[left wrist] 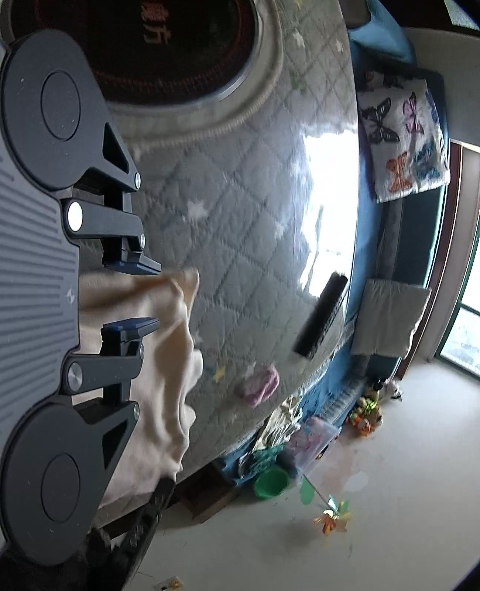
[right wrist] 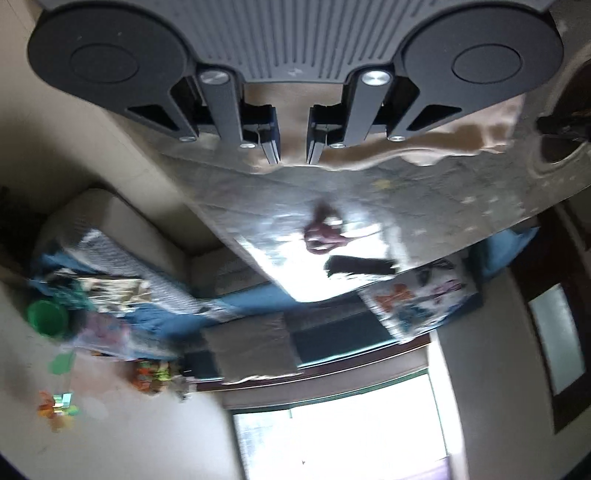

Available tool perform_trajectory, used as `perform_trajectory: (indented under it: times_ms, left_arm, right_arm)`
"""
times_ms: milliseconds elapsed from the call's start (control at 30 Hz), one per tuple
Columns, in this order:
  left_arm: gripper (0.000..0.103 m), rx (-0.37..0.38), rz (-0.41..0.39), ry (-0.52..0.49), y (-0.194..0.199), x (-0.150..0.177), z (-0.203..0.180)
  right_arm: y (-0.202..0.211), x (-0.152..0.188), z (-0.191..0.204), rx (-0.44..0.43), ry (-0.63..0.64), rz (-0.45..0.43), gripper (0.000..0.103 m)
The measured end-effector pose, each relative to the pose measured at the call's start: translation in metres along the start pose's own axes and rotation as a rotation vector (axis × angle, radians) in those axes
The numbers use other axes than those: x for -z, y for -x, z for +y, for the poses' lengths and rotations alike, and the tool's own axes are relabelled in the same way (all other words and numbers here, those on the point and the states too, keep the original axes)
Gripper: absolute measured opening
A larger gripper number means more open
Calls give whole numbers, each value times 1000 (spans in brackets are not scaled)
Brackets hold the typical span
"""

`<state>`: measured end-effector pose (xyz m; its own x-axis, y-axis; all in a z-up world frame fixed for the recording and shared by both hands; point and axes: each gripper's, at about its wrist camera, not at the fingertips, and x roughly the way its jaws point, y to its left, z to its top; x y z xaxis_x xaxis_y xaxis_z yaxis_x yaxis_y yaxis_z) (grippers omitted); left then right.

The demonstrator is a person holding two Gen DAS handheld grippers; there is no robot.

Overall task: Fold clothes
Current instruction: 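Carry the folded sweatshirt with both grippers and lower it onto the table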

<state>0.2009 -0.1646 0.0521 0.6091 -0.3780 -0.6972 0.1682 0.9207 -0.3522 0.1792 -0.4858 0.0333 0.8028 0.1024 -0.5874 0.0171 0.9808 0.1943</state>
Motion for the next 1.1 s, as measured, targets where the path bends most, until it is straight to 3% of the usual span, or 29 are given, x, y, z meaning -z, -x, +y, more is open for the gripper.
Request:
perform_trajectory:
  times_ms: [333,500,633,700,1100]
  left_arm:
    - [27,42,24,-73,-33,-12,-25]
    - [27,30,46,-73,-50,-14,-25]
    - [29,33,47,-66,-51,-12,-21]
    - [29,31,44,-67,-49,-12,-20]
    - [41,4,13,-81,-17,-3,-13]
  right_arm:
    - [-46,0,33,-35,49,59,18]
    - [-58,1,47,1,126,52,21]
    - [-53,-2,50,2,134,36,26]
    - [-46,-1,53,-12,138,25,39]
    - [-25,23,80,-37,198,17,40]
